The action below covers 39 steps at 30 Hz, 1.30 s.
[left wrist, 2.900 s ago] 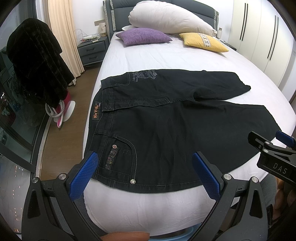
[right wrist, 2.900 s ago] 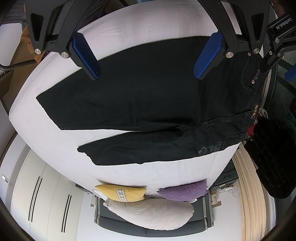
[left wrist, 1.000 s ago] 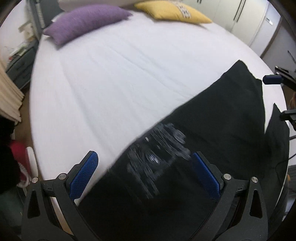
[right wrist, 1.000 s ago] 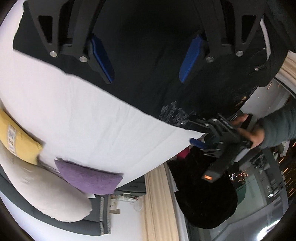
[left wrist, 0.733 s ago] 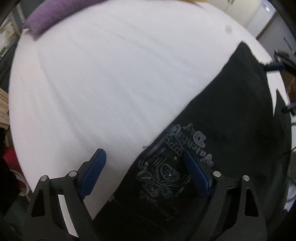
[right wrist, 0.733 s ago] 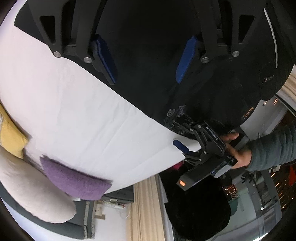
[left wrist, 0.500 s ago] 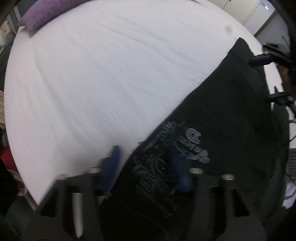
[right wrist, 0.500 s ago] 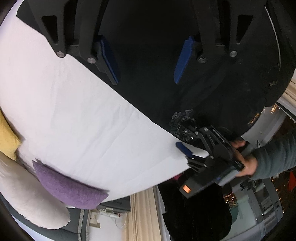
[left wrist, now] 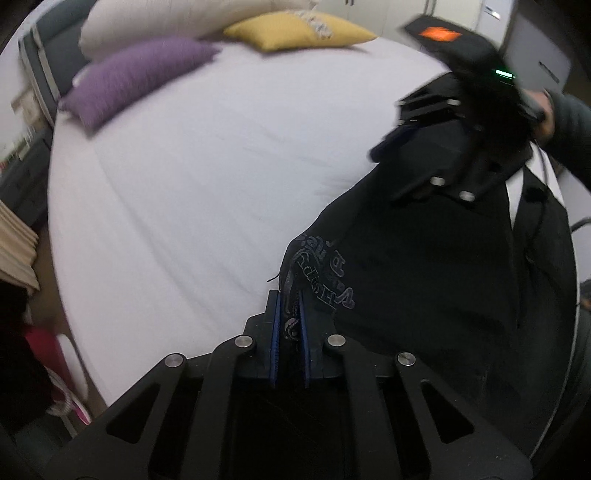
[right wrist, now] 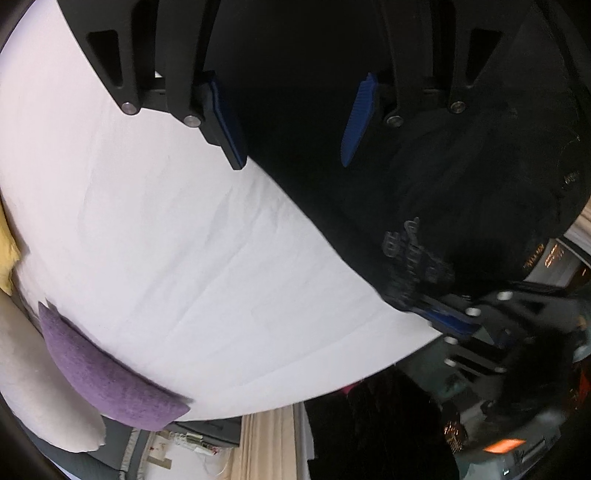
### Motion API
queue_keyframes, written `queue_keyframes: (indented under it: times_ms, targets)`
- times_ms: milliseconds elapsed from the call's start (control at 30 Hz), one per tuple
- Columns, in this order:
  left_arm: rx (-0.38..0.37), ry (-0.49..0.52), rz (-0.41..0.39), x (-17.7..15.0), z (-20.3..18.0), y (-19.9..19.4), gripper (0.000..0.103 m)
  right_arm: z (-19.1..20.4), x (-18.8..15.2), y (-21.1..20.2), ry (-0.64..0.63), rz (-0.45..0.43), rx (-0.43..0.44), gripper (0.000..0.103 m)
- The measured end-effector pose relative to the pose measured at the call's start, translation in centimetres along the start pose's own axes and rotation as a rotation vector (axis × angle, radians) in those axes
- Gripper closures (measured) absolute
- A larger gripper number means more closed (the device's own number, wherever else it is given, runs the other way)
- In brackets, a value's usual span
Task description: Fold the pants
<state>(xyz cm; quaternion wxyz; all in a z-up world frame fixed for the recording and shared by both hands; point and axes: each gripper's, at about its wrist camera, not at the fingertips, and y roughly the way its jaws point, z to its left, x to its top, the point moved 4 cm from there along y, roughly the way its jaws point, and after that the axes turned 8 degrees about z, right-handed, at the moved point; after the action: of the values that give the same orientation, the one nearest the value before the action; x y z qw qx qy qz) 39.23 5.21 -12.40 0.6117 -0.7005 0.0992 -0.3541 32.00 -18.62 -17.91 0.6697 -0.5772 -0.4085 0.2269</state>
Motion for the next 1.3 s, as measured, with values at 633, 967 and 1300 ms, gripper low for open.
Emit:
queue_keyframes:
  times_ms: [633, 967, 1300]
  targets:
    - [0.056, 0.013, -0.121, -4.0, -4.4, -4.5, 0.095, 1.5, -0.7, -1.3, -0.02, 0.055, 0.041, 0.094]
    - [0.039, -0.043, -0.139, -6.4, -4.9, -6.2, 0.095, 5.3, -1.4, -3.8, 0.23, -0.102, 0.149, 0.096]
    - [0.055, -0.058, -0.149, -11.9, -8.4, -8.7, 0.096, 7.0, -2.6, -3.5, 0.428, -0.138, 0.276, 0.096]
